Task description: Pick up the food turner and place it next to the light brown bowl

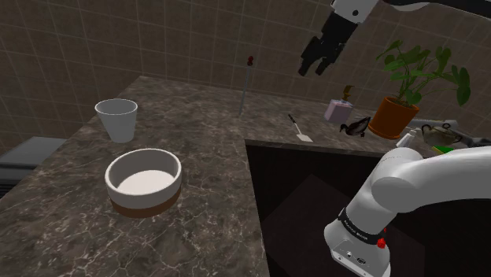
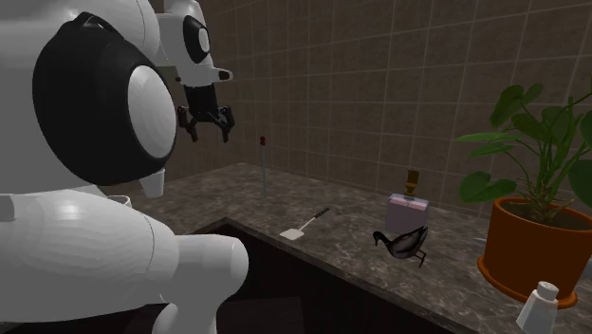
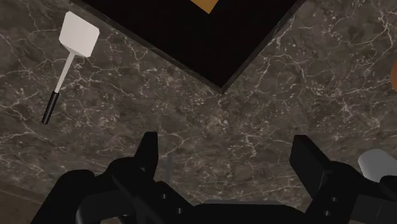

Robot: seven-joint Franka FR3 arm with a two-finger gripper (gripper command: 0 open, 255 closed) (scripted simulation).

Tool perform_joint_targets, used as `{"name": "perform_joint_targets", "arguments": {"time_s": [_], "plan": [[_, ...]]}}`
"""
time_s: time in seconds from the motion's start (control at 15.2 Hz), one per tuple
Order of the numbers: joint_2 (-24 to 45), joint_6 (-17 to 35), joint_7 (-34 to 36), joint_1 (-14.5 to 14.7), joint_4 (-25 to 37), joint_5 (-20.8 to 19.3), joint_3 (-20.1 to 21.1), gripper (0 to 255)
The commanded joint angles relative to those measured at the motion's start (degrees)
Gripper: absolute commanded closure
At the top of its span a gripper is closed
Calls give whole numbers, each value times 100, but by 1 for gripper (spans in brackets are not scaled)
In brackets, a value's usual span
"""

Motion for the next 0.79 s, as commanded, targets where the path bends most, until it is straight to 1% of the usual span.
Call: {"name": "perform_joint_targets", "arguments": {"time_s": [0.0,0.4,0.73], "plan": [[0,0,0,0,0,0,0,0],[553,716,22,-343,-345,-194,-360,0],[1123,1308,46,-621,-514,-333,-667,0]]}}
